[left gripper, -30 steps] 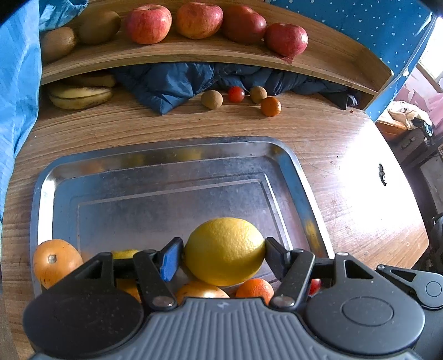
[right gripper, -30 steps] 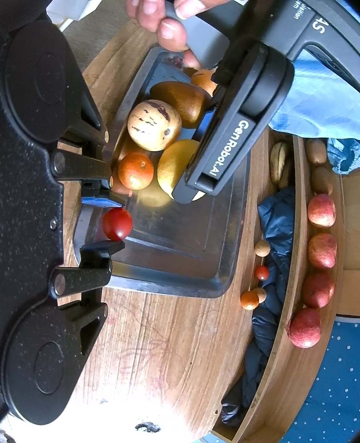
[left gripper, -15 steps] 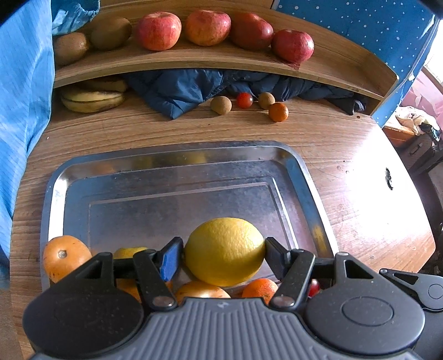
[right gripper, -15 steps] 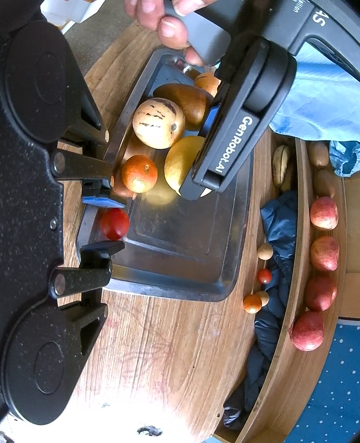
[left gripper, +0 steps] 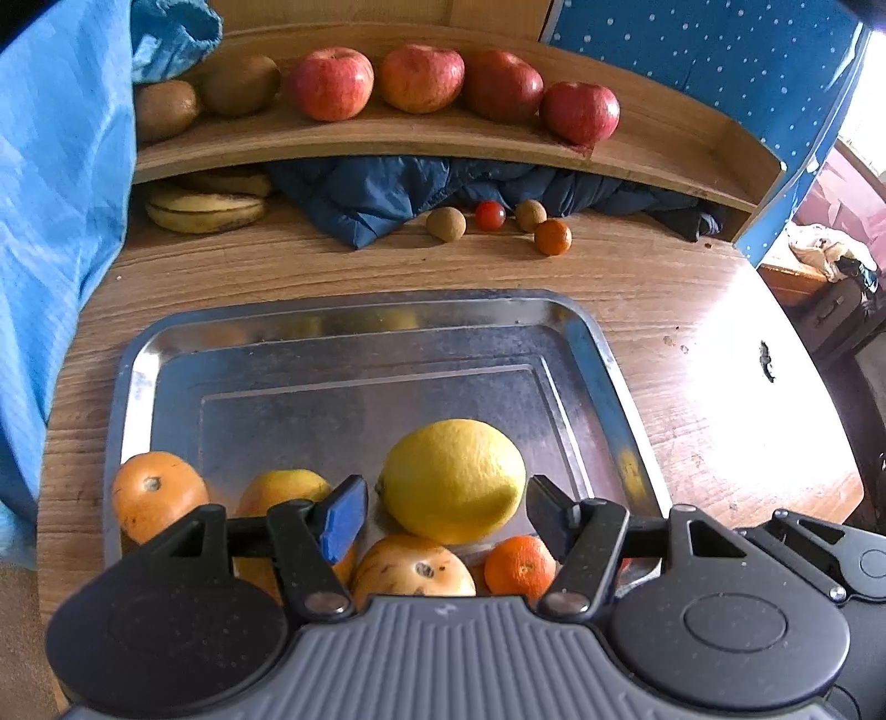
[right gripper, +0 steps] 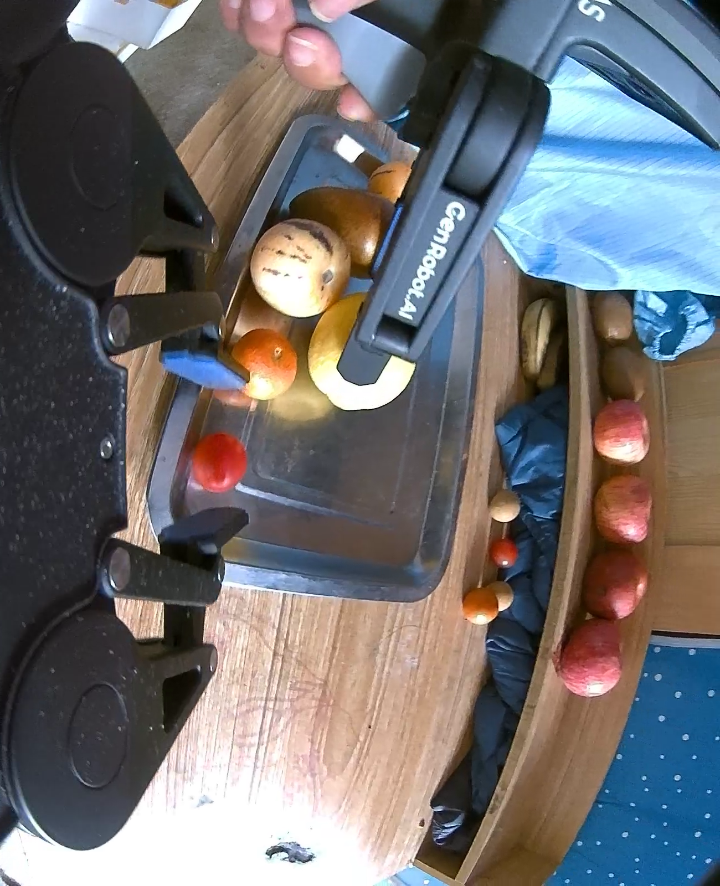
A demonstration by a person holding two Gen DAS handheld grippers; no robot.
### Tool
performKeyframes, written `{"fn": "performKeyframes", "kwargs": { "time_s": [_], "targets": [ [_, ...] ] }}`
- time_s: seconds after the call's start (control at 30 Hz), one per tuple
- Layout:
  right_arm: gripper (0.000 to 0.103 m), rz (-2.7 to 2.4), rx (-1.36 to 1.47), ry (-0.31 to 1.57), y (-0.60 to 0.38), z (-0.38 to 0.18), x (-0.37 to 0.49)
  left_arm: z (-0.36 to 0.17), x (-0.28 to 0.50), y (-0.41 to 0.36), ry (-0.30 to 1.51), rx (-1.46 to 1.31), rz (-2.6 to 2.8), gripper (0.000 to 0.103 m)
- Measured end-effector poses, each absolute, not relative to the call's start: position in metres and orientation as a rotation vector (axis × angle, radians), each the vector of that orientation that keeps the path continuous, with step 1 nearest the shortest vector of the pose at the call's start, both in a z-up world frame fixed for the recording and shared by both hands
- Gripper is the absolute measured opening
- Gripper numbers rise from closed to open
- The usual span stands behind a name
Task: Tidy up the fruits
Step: 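Carry lemon and cherry tomato over the tray and open both grippers, then withdraw both open grippers from the tray toward the remaining fruit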
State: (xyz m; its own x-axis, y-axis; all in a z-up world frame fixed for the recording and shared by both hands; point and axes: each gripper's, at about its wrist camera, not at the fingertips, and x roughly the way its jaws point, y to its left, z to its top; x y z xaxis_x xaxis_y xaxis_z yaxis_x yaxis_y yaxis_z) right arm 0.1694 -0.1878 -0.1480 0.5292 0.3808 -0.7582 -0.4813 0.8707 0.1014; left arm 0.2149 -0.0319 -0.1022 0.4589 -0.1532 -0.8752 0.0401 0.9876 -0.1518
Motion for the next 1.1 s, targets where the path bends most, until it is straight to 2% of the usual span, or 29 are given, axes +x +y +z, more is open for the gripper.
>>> {"fn": "performKeyframes", "kwargs": {
  "time_s": [0.07, 0.13, 0.33, 0.53, 1.1],
  "targets": [
    [0.065, 0.516, -0.121, 0.872, -0.189, -0.147, 0.168, -0.098, 0.211, -0.031, 1.076, -0.114, -0.113, 0.072],
    [0.077, 0.52, -0.11, 0.872, -0.19, -0.145, 0.166, -0.092, 0.205, -0.029, 1.061, -0.113, -0.11, 0.075],
    [0.092, 0.541, -0.092, 0.862, -0.192, -0.141, 0.16, -0.075, 0.183, -0.017, 1.018, -0.106, -0.092, 0.088],
    [0.101, 0.559, -0.082, 0.859, -0.192, -0.138, 0.156, -0.064, 0.162, -0.004, 1.01, -0.08, -0.061, 0.102],
    [0.102, 0.541, -0.088, 0.94, -0.195, -0.142, 0.153, -0.079, 0.125, 0.017, 1.215, 0.106, 0.052, 0.103]
  ]
}}
